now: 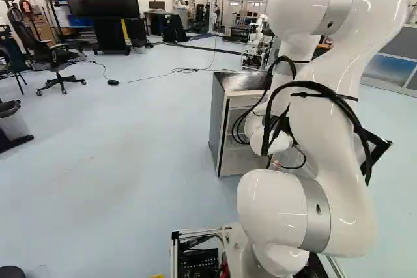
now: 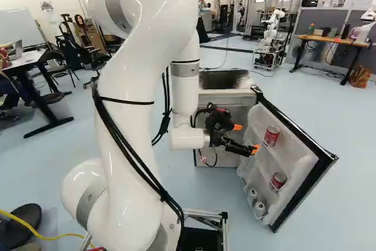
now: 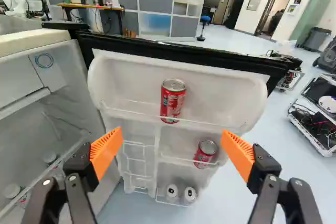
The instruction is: Grab a drink from the fridge
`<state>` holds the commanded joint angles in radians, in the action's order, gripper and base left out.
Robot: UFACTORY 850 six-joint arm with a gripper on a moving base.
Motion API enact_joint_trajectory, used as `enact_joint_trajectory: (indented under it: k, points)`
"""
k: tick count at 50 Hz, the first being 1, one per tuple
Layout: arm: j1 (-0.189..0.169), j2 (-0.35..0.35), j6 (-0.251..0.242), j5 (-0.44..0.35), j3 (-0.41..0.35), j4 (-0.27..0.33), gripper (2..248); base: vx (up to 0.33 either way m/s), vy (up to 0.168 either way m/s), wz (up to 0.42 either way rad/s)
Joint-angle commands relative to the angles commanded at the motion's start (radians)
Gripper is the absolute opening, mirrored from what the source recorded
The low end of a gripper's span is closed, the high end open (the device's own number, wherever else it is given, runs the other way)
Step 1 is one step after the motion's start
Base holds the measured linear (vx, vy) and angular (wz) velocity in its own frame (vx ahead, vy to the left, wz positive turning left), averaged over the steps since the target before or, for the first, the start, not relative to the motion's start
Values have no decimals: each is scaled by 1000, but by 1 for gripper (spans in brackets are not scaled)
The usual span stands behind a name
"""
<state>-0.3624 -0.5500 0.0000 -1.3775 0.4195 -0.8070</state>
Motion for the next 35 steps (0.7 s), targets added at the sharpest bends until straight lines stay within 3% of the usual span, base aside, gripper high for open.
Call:
enact_joint_trajectory:
  k: [29, 35]
  points:
    - [-35, -81, 0, 0, 135, 0, 247, 0, 0, 0]
    - [-36, -82, 32, 0, 138, 0, 247, 0, 0, 0]
